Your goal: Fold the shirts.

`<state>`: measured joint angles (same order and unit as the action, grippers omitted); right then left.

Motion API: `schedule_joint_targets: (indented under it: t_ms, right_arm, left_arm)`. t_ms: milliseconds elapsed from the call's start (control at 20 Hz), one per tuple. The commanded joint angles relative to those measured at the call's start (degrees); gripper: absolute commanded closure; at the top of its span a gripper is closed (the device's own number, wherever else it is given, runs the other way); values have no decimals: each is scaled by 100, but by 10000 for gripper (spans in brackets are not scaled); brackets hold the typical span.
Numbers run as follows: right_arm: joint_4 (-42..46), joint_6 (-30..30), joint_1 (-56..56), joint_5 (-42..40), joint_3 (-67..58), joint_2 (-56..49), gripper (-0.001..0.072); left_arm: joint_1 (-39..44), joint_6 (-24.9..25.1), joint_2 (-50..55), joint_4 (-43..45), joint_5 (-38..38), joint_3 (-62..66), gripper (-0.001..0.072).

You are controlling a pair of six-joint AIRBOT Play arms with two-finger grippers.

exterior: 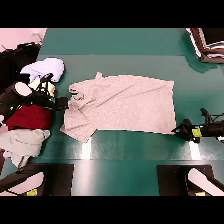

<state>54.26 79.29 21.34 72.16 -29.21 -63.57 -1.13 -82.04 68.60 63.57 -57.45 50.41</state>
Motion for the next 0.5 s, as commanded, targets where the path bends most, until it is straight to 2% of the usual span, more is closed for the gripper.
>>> schedule_joint_targets:
  t_ms: [0,50,150,300,450]
  right_arm:
    - [-22,-96,-348,-350,-151,-271,504]
    - [-15,-142,-562,-444,-219,-337,633]
    - [-11,-142,-946,-658,-365,-411,698]
    - [-13,-142,-1342,-525,-922,-186,700]
    - [-26,-138,-1480,-203,-2229,538,700]
  left_arm:
    - [-4,0,2,-15,-11,7,687]
    - [-4,0,2,-15,-22,7,687]
    - [-4,0,2,-15,-57,7,687]
    - [-4,-9,-396,57,-61,101,688]
    - [-4,-2,-1340,92,-313,944,688]
